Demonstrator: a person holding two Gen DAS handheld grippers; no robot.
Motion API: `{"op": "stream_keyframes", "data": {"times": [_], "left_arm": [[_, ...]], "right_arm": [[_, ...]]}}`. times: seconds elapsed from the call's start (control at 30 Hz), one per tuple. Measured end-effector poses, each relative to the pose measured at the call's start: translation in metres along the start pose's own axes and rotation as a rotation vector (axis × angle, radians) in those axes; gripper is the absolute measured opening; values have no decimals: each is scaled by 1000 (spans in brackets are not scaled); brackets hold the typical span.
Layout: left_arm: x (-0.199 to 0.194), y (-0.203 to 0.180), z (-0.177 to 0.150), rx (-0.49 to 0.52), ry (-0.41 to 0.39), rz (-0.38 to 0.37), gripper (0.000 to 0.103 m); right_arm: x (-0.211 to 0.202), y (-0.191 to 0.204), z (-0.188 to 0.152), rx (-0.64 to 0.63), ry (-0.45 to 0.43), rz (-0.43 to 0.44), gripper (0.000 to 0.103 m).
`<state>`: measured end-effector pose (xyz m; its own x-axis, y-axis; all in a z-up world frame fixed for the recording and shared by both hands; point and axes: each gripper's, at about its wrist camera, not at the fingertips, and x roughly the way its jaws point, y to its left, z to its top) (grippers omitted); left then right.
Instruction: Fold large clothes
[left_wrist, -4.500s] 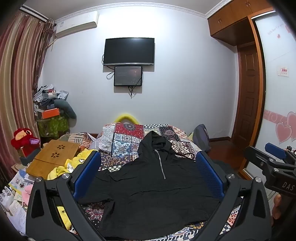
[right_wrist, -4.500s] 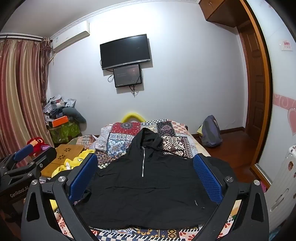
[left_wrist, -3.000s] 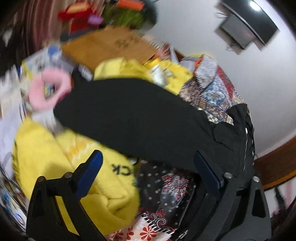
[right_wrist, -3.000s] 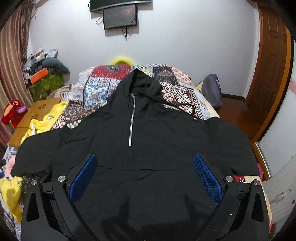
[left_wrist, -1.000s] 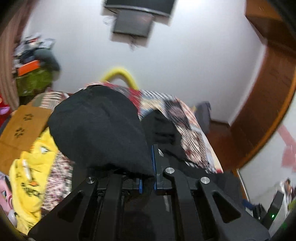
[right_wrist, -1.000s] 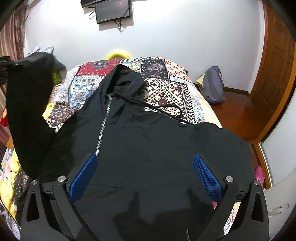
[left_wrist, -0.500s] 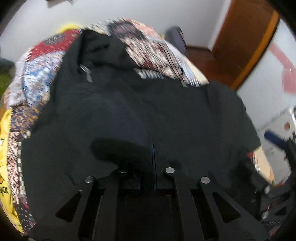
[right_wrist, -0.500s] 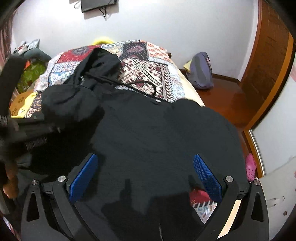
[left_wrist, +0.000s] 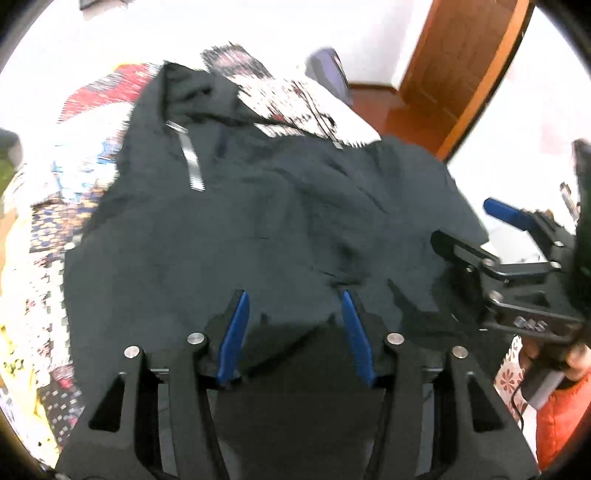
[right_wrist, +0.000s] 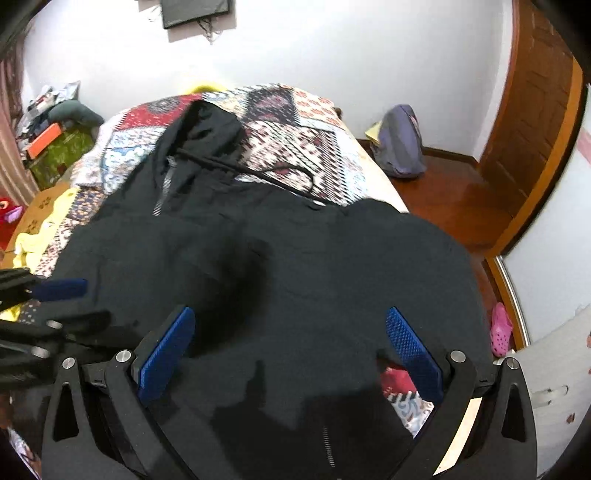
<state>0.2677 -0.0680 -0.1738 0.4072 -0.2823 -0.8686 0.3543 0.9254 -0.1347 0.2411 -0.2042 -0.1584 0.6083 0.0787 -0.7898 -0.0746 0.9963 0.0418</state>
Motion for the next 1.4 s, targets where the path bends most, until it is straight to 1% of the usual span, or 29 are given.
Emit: {"op": "stream_keyframes", "data": {"times": [0.07, 0.13, 0.23, 0.3, 0.37, 0.47, 0.53, 0.57, 0.63, 0.67, 0.73, 0.77, 0.8, 0.83, 0.93, 1.03, 1.13, 1.23, 1.3, 1.33, 1.4], "left_arm": [[-23, 23, 1, -27, -44, 30, 59], [-43, 47, -3, -57, -75, 71, 60], [-64, 86, -10, -96, -99, 156, 62], [-71, 116, -16, -133, -97, 210, 62], [-71, 144, -25, -166, -82, 246, 62], [-60, 177, -45, -207, -41, 299, 63], [-45, 195, -58, -231, -5, 325, 63], [-41, 199, -66, -244, 8, 329, 62], [-26, 214, -81, -281, 44, 327, 62], [-23, 218, -86, -295, 54, 324, 62], [-10, 225, -97, -326, 76, 313, 63], [-4, 228, -102, -342, 86, 307, 63], [2, 230, -105, -355, 91, 300, 63], [5, 231, -108, -365, 96, 293, 63], [12, 231, -110, -377, 98, 288, 63], [6, 229, -104, -371, 82, 300, 63], [-8, 223, -95, -359, 46, 298, 63], [-21, 213, -84, -346, 7, 284, 63], [-24, 206, -78, -335, -10, 274, 63], [-24, 202, -75, -327, -12, 268, 63], [-20, 195, -73, -313, -6, 261, 63]], "right_arm": [[-3, 11, 3, -24, -11, 17, 103], [-2, 23, 6, -55, -11, 46, 103], [11, 36, 5, -80, 13, 72, 102], [24, 40, 4, -85, 45, 83, 102], [48, 38, 1, -67, 106, 72, 101], [80, 26, -1, -26, 182, 59, 100], [97, 16, -1, 16, 225, 48, 88], [107, 9, -1, 47, 256, 61, 85], [118, 1, -2, 106, 294, 103, 67], [127, -5, -2, 149, 313, 140, 64], [135, -10, -1, 189, 321, 163, 56], [137, -11, 0, 190, 310, 162, 54], [138, -11, 1, 186, 303, 159, 47], [139, -9, 2, 176, 295, 154, 35], [130, -6, 6, 154, 264, 153, 23], [113, -4, 16, 115, 203, 152, 17], [80, -3, 33, 66, 104, 140, 16], [55, -1, 46, 28, 30, 131, 15], [43, 0, 53, -10, -11, 93, 11], [44, 1, 57, -24, -22, 78, 8], [43, 0, 55, -50, -47, 1, 6]]}}
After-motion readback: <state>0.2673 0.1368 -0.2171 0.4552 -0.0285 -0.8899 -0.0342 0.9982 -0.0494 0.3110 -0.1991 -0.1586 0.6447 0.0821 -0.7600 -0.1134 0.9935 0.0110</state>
